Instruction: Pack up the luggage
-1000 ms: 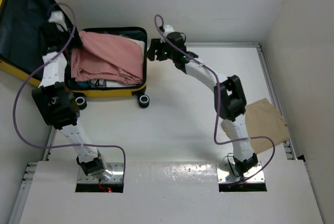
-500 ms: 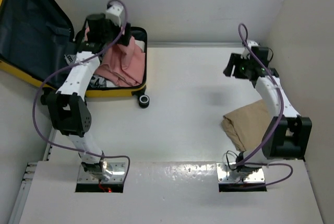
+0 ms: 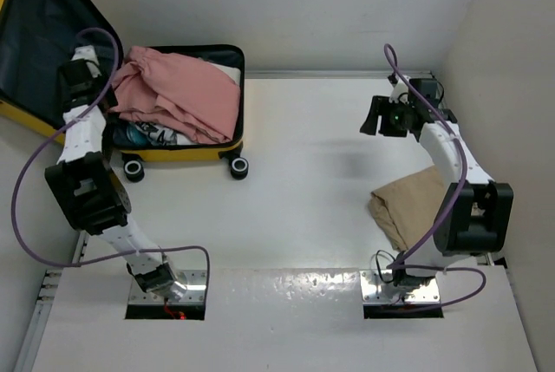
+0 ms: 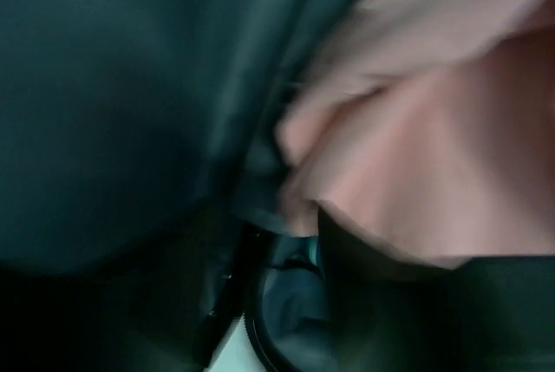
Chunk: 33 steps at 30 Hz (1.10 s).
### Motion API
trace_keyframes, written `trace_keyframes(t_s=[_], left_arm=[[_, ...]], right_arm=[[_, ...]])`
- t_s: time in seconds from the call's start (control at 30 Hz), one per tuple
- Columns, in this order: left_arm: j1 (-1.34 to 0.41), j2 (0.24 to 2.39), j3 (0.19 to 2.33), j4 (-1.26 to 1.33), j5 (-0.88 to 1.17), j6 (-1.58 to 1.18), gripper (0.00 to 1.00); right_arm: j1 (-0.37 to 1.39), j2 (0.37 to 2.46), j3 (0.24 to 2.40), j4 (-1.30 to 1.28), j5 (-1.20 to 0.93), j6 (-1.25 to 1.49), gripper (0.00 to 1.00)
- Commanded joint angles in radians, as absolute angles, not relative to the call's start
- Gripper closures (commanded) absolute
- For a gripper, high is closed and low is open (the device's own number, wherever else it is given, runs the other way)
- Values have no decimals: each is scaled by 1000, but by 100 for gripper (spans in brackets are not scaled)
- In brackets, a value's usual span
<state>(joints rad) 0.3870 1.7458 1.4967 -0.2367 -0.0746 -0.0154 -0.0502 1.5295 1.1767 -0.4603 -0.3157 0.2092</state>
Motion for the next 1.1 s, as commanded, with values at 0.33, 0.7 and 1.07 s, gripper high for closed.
trace_keyframes(t_s=[0.33,0.7,1.07], left_arm=[[113,1655,1825,-380,463,146,7],[-459,1983,1876,-450,437,-2,6],[-249,1908,1819,-373,380,-184,6]], right_arm=[[-261,1548,1212,-580,-293,357,34],[-503,1523,1134,-969,-135,-273,39],[-241,1869,1057,-778,198,-353,49]])
